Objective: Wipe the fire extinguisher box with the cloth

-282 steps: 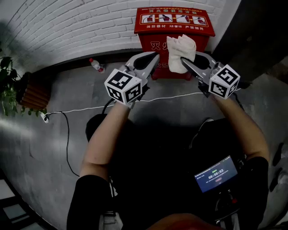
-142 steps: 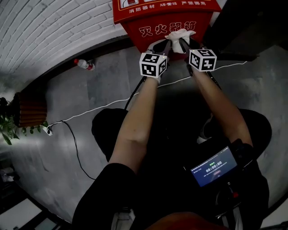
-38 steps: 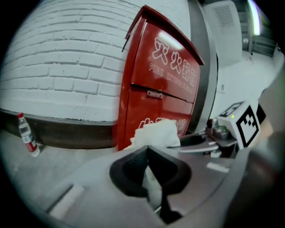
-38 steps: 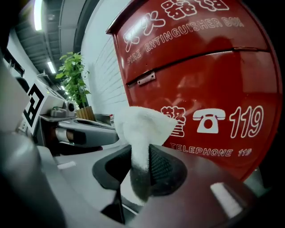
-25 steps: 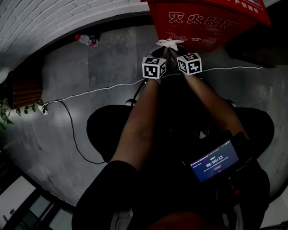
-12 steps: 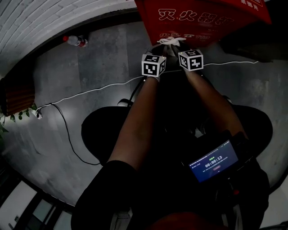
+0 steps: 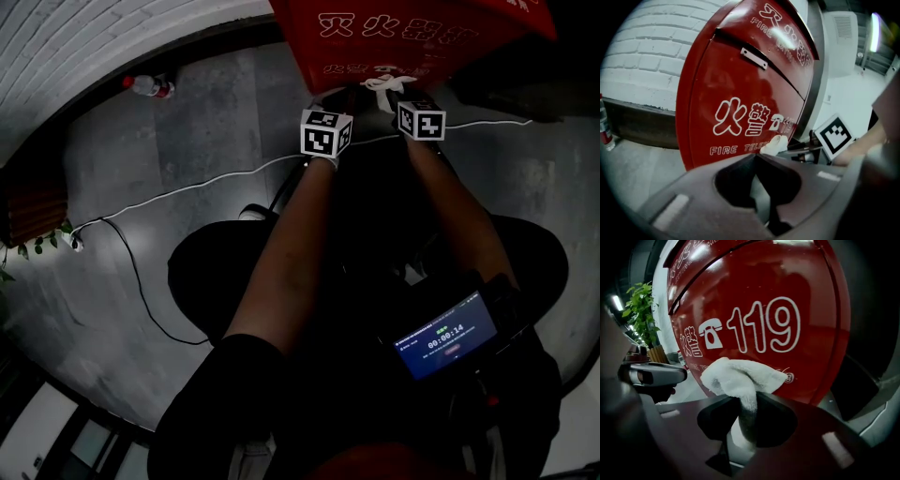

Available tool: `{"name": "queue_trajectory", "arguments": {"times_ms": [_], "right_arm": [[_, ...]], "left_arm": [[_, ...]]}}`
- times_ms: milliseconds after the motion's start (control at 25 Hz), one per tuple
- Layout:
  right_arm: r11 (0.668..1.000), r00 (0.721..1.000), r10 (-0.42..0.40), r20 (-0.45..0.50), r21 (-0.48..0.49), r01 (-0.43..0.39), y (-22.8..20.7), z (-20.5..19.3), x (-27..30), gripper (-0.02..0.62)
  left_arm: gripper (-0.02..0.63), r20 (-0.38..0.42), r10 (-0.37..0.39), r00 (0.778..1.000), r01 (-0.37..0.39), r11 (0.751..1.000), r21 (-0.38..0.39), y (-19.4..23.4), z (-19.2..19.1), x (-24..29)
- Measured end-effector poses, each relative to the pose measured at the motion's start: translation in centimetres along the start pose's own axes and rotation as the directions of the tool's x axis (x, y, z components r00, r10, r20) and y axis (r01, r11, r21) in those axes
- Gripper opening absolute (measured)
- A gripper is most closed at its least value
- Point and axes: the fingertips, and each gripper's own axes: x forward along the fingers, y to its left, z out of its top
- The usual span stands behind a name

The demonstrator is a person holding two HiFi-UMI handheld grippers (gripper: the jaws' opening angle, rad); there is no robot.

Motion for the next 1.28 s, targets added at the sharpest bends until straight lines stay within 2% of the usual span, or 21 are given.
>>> {"name": "queue_trajectory", "arguments": {"times_ms": [320, 560, 800, 1040, 1280], "right_arm": [[0.995, 0.996, -0.083, -0.036, 0.044, 0.084, -4.4, -1.2, -0.9, 0.100], [0.980, 0.981, -0.184, -0.061, 0.059, 0.188, -8.0, -1.5, -2.6, 0.100], [0.966, 0.968, -0.247, -0.031, 0.068, 0.249, -10.4, -0.4, -4.9, 0.098], [0.959, 0.958, -0.279, 0.068, 0.067, 0.275, -11.1, 5.1, -10.5, 0.098], [0.973, 0.948, -0.232, 0.218, 0.042, 0.228, -9.1, 12.1, -18.3, 0.098]], "left_arm": [[0.000, -0.018, -0.026, 1.000, 0.026, 0.999, 0.031, -1.4, -0.4, 0.6], [0.000, -0.013, -0.031, 0.999, 0.031, 0.999, 0.026, -2.0, -0.2, 0.1], [0.000, 0.027, -0.030, 0.999, 0.029, 0.999, 0.038, -2.7, 1.0, -0.6], [0.000, 0.142, -0.047, 0.989, 0.034, 0.995, 0.093, -5.5, 6.6, -3.4], [-0.002, 0.277, -0.121, 0.953, 0.065, 0.977, 0.201, -12.3, 15.1, -7.2]]}}
